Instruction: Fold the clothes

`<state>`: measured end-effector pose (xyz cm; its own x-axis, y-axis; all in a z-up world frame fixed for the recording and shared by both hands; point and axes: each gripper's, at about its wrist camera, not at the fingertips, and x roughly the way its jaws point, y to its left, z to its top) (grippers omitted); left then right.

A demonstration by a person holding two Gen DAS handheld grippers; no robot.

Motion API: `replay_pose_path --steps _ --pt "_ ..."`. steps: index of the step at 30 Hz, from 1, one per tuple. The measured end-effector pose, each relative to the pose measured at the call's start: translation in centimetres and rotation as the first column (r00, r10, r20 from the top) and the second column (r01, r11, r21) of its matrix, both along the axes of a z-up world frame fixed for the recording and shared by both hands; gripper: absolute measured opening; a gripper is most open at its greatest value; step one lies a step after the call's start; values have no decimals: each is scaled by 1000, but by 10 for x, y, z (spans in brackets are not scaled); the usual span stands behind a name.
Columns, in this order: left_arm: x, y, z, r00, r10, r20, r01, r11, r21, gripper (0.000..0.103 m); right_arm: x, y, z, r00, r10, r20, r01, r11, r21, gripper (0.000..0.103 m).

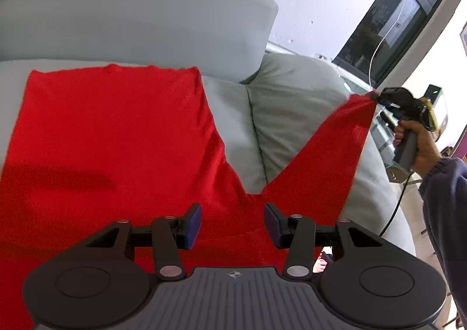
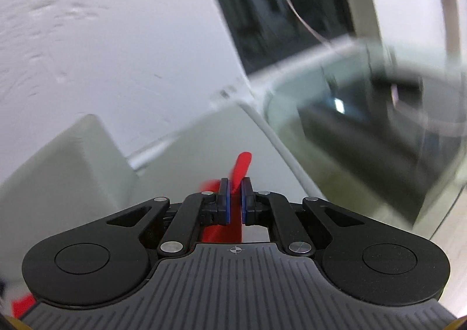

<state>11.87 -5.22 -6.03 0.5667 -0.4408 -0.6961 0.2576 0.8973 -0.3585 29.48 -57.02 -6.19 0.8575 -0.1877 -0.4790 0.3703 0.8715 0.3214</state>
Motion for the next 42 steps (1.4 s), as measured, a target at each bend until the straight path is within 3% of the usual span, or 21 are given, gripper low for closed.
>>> replay_pose_path --steps 6,10,13,18,21,23,25,27,28,29,32,34,38,40,42 --pt "-40 34 22 994 63 86 -64 998 7 45 -69 92 79 979 164 123 -133 965 -228 6" --pt "-73 77 25 983 163 84 -164 986 3 45 -134 180 114 935 302 184 -219 903 -370 6" --pt "-96 117 21 965 256 53 -257 966 10 45 -179 255 121 898 398 187 -283 848 -448 6" --pt "-132 182 4 898 439 -6 -439 898 25 45 -237 375 81 834 543 100 -429 752 -500 6" --pt "-147 205 -9 849 528 -13 -527 849 42 45 -255 442 24 802 598 -19 -532 698 -480 6" --pt "-150 212 -17 837 547 -30 -545 837 43 45 -265 484 -16 773 626 -101 -594 661 -458 7" --pt "-151 216 -25 834 549 -54 -548 836 28 45 -265 514 -56 655 702 -279 -750 560 -353 11" --pt "-149 214 -31 845 530 -67 -530 847 19 45 -267 527 -78 505 751 -426 -862 462 -207 22" --pt "-147 212 -34 853 517 -71 -518 856 12 45 -271 521 -75 488 767 -417 -872 454 -184 25" --pt "-145 210 -36 861 503 -76 -505 863 4 45 -275 515 -71 476 782 -402 -878 450 -165 35" --pt "-127 194 -45 889 446 -103 -452 891 -39 45 -276 472 -36 506 811 -294 -852 522 -25 48" --pt "-111 182 -55 905 407 -121 -416 908 -60 45 -274 431 -16 583 781 -221 -794 606 49 49" --pt "-79 156 -74 930 337 -147 -347 936 -52 45 -260 345 -13 774 612 -163 -585 790 183 45" --pt "-66 141 -82 942 300 -148 -305 952 -11 45 -252 302 -11 850 505 -148 -461 851 253 41" --pt "-57 126 -85 957 263 -123 -261 965 31 45 -245 261 -23 906 396 -147 -317 868 381 41"
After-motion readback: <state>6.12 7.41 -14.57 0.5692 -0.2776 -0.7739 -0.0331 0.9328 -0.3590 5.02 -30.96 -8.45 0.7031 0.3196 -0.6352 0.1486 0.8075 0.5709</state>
